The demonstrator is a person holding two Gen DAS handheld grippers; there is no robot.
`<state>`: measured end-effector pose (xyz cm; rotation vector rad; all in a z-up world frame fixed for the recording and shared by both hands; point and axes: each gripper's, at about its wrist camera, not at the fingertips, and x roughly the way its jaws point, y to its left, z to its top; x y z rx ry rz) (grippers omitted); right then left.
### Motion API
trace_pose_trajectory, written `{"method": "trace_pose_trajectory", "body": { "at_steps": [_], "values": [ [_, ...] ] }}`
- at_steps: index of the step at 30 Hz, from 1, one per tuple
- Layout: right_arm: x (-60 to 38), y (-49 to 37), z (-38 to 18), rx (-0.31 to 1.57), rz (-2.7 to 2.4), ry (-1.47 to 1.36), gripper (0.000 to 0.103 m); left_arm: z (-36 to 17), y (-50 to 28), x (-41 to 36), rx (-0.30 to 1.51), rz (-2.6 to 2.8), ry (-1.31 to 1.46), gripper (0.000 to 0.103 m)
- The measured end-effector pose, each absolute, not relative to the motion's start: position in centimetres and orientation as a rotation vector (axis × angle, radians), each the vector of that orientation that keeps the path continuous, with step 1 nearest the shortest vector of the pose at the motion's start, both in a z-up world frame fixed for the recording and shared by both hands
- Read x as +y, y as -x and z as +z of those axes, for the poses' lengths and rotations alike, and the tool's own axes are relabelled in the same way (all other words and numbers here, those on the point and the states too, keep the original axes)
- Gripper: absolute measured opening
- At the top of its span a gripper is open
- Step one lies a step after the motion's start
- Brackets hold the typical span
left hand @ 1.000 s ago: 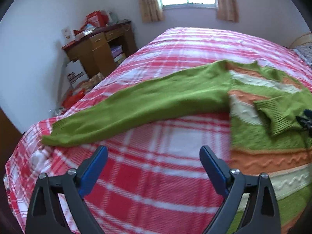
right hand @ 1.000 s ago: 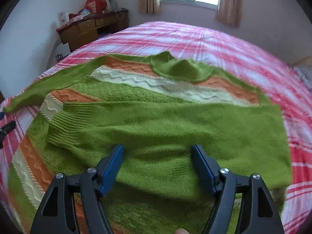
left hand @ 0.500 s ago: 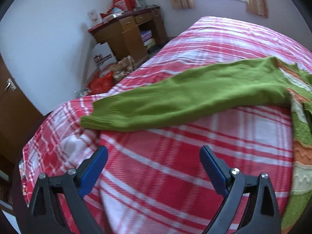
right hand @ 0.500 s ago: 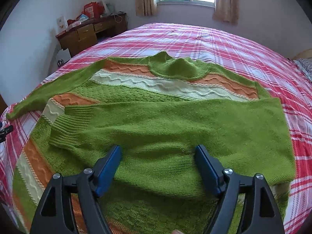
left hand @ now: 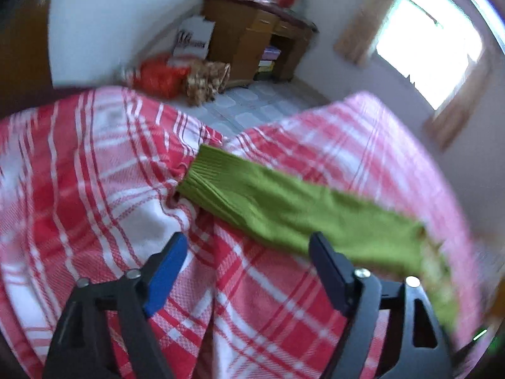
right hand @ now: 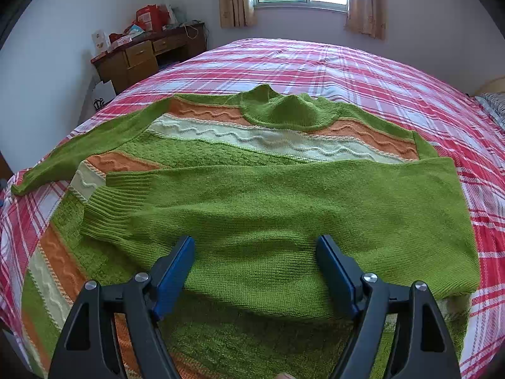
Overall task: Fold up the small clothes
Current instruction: 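Reach the left tool to the other sleeve cuff and close on it, then lift the sleeve with the left tool and fold it across the sweater body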
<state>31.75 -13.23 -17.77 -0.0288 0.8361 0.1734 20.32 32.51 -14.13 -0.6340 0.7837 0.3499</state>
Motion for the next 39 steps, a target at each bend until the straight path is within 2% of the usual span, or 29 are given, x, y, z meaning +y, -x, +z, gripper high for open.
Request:
{"method": "trace_pose_trajectory", "body": {
  "at_steps": [7,9,11,19,20,21,22,24,34,39],
  "values": [
    [-13.2,-31.8,-17.8,0.836,0.173,0.027,0.08,-14.7,-21.6,33.5,0.777,0.314,0.711,0.074],
    [-13.2,-31.7,-17.8,0.835,0.173,0.027,0.08,-15.5,-22.3,33.9,0.785,0.318,0.749,0.064],
    [-13.2,-31.8,-17.8,0.834,0.173,0.026,0.08,-16.2,-23.0,33.9,0.794,0.305,0.793,0.061],
    [-13.3,-31.7,-17.7,0.83,0.177,0.016,0.08,-18.4,-25.1,34.9,0.836,0.419,0.782,0.06],
    [-13.4,-31.7,-17.7,0.829,0.178,0.013,0.08,-18.5,-25.1,35.1,0.828,0.428,0.776,0.047],
    [-13.5,-31.7,-17.7,0.828,0.18,0.011,0.08,-18.4,-25.3,35.2,0.82,0.434,0.763,0.024],
    [-13.4,-31.7,-17.7,0.828,0.18,0.009,0.08,-18.4,-25.3,35.3,0.813,0.436,0.748,0.015],
    [-13.5,-31.7,-17.7,0.828,0.18,0.011,0.08,-17.7,-25.3,35.4,0.783,0.454,0.694,0.008],
    [-13.5,-31.7,-17.7,0.825,0.183,0.001,0.08,-11.4,-24.6,33.8,0.605,0.368,0.593,0.005],
    [-15.4,-31.4,-17.0,0.804,0.209,-0.116,0.08,-7.5,-24.9,31.9,0.548,0.297,0.563,0.005]
  ]
}}
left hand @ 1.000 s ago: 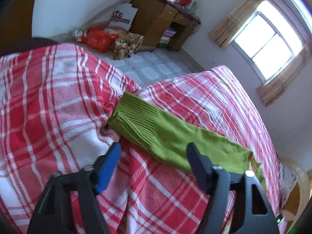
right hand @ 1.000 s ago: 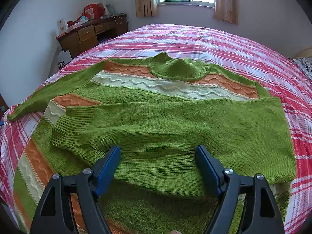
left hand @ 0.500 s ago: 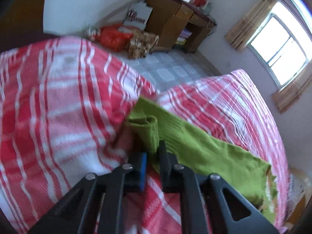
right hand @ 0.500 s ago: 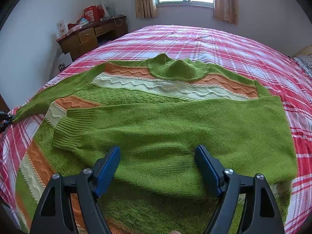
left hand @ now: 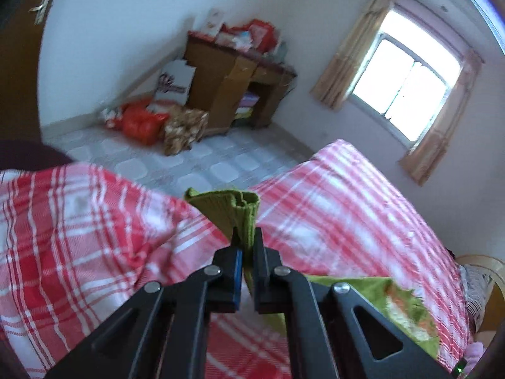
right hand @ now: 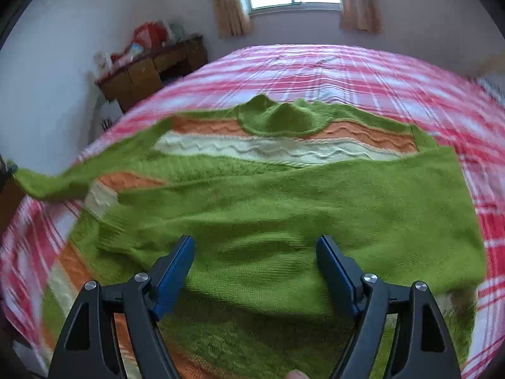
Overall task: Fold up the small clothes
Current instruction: 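Lift the sleeve with the left tool and fold it across the sweater body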
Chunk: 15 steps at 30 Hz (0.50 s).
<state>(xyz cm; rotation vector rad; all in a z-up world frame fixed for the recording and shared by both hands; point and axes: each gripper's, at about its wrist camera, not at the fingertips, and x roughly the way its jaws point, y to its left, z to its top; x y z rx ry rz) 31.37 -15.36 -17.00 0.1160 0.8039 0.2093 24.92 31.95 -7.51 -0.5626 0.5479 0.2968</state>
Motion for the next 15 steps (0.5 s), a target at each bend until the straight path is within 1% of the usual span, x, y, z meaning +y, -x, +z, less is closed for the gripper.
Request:
{"method": "trace_pose_trajectory", "body": {
  "at_steps": [5,10,15],
  "values": [
    [-17.6,-28.6,-15.2,0.743,0.196,-0.185,0.08,-3.1,-25.7,29.1,0.481,0.231,0.496,0.005],
    [-19.0,-25.0,-13.9,0.694,0.217,-0.205,0.08,-0.1,-27.2,25.7,0.445,0.168,0.437,0.005],
    [-20.3,-22.2,-13.2,0.65,0.224,-0.216,0.08,2.9,-28.7,20.4,0.396,0.088,0.363,0.005]
  ]
}}
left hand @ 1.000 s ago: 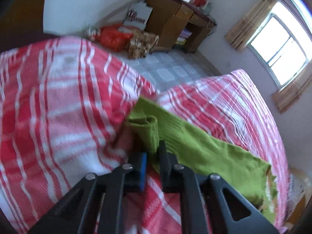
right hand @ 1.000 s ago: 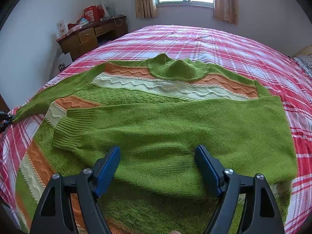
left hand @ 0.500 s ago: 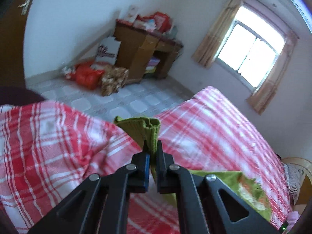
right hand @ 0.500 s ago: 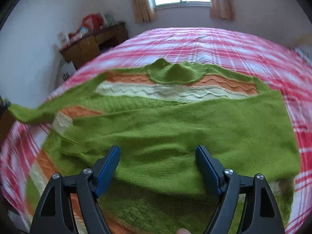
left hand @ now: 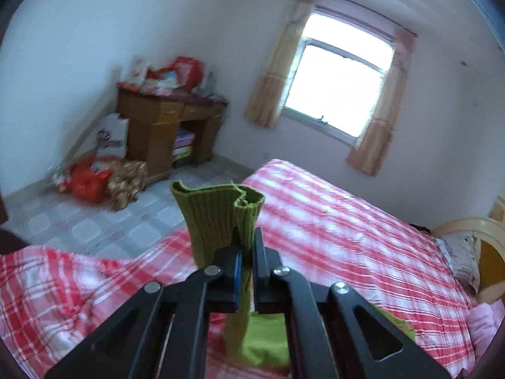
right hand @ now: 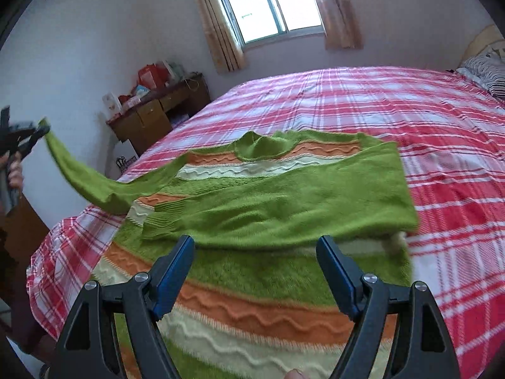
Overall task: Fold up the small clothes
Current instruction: 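Lift the sleeve with the left tool and fold it across the sweater body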
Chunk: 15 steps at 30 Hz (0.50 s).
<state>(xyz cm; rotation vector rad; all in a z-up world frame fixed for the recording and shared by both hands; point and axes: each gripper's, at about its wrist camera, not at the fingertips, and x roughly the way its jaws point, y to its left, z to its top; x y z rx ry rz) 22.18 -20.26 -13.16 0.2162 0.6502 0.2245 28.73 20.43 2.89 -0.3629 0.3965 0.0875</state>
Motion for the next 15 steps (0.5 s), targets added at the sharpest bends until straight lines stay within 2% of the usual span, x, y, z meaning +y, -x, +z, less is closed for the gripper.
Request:
{"method": "trace_pose_trajectory", "body": {
  "at_steps": [8,15],
  "values": [
    [-22.1,-19.9,-14.4,0.651,0.22,-0.237,0.08,6.0,-29.3,9.6,0.331,-0.09,0.203,0.005],
    [-23.1,-19.0,-16.3,0.667,0.215,-0.27,0.08,2.5,-29.5,-0.4,0.357,-0.217,0.012,0.005]
  ]
}}
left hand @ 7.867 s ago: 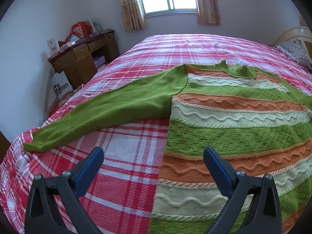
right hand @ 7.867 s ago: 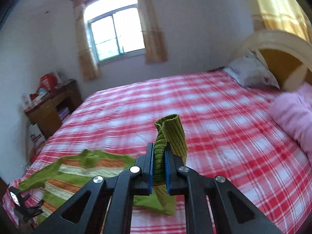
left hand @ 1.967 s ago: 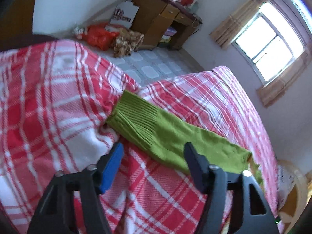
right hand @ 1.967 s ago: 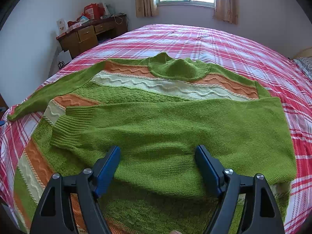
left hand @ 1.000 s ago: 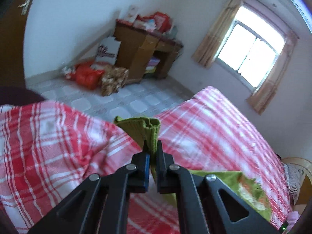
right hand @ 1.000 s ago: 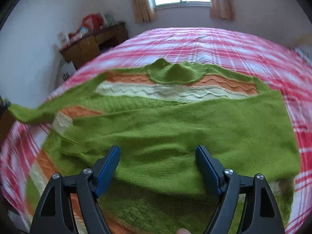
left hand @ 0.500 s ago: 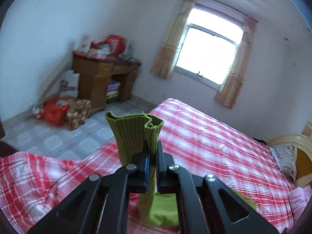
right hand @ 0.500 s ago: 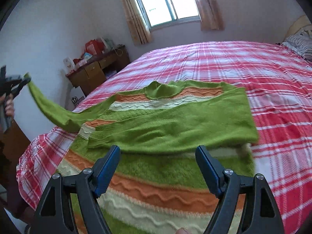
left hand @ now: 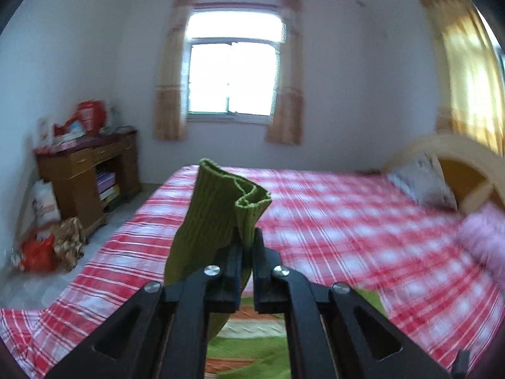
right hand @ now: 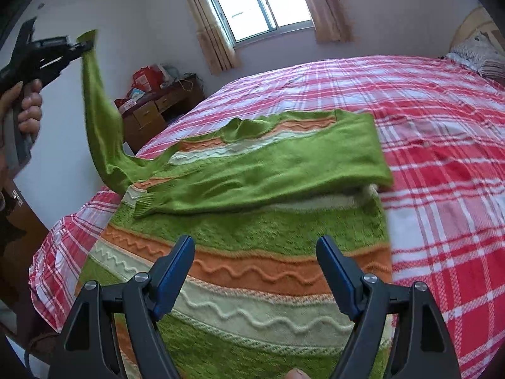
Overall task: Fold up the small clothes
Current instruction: 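Lift the sleeve with the left tool and fold it across the sweater body, then open the left tool, release the sleeve, and withdraw both tools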
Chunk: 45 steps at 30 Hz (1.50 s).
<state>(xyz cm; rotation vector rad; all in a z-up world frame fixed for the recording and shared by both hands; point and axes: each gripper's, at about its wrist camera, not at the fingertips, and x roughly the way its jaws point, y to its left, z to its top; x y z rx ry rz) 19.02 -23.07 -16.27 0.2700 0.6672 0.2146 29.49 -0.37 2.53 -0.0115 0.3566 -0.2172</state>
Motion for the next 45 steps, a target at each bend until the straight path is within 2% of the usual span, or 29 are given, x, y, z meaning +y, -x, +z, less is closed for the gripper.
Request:
{"method": "trace_pose_trajectory", "body": {
  "at_steps": [8,10,12,14,16,18,21,24,29,31,32,33,35,39,43,45],
  "values": [
    [-24.7,-18.3,-17.7,0.659,0.217,-0.37,0.08,-8.3,-28.8,-12.5,0.457,-0.262,-0.278,0.005],
    [-24.6,-18.3,-18.0,0.667,0.218,-0.37,0.08,-10.6,-29.0,-14.3,0.506,-0.276,-0.319,0.01],
    [-24.5,-18.3,-18.1,0.67,0.217,-0.364,0.08,-12.4,-29.0,-16.0,0.559,-0.262,-0.398,0.02],
    [-24.4,-18.2,-18.2,0.668,0.225,-0.365,0.08,-12.7,-28.1,-16.3,0.573,-0.289,-0.439,0.021],
    [-24.7,-18.1,-18.3,0.66,0.238,-0.385,0.08,-11.8,-26.7,-15.9,0.535,-0.3,-0.465,0.034],
    [-25.0,-18.2,-18.4,0.657,0.249,-0.406,0.08,-10.4,-25.3,-14.1,0.484,-0.295,-0.468,0.063],
    [-25.2,-18.1,-18.4,0.652,0.258,-0.424,0.08,-9.1,-25.3,-9.1,0.434,-0.213,-0.435,0.079],
    [-25.2,-18.1,-18.4,0.652,0.258,-0.422,0.08,-9.7,-27.2,-4.0,0.46,-0.07,-0.445,0.081],
    [-25.2,-17.9,-17.5,0.64,0.251,-0.41,0.08,-13.1,-31.5,4.6,0.655,0.195,-0.416,0.079],
    [-25.2,-18.5,-16.4,0.659,0.261,-0.406,0.08,-14.9,-32.2,6.0,0.724,0.206,-0.424,0.081],
    [-25.2,-19.1,-15.5,0.68,0.245,-0.394,0.075,-15.6,-32.2,6.4,0.746,0.2,-0.436,0.082],
    [-25.2,-19.8,-14.8,0.691,0.23,-0.382,0.065,-15.8,-32.0,6.5,0.733,0.193,-0.426,0.082],
    [-24.9,-21.8,-13.0,0.7,0.226,-0.343,0.058,-15.7,-31.5,6.4,0.719,0.199,-0.433,0.083],
    [-24.2,-27.0,-12.1,0.756,0.148,-0.235,0.058,-15.5,-31.0,6.8,0.731,0.199,-0.373,0.091],
    [-23.2,-31.7,-14.2,0.836,0.111,-0.17,0.058,-15.3,-30.9,8.1,0.761,0.192,-0.258,0.099],
    [-22.2,-33.6,-16.5,0.931,0.094,-0.113,0.051,-16.1,-30.9,8.1,0.774,0.192,-0.236,0.101]
  ]
}}
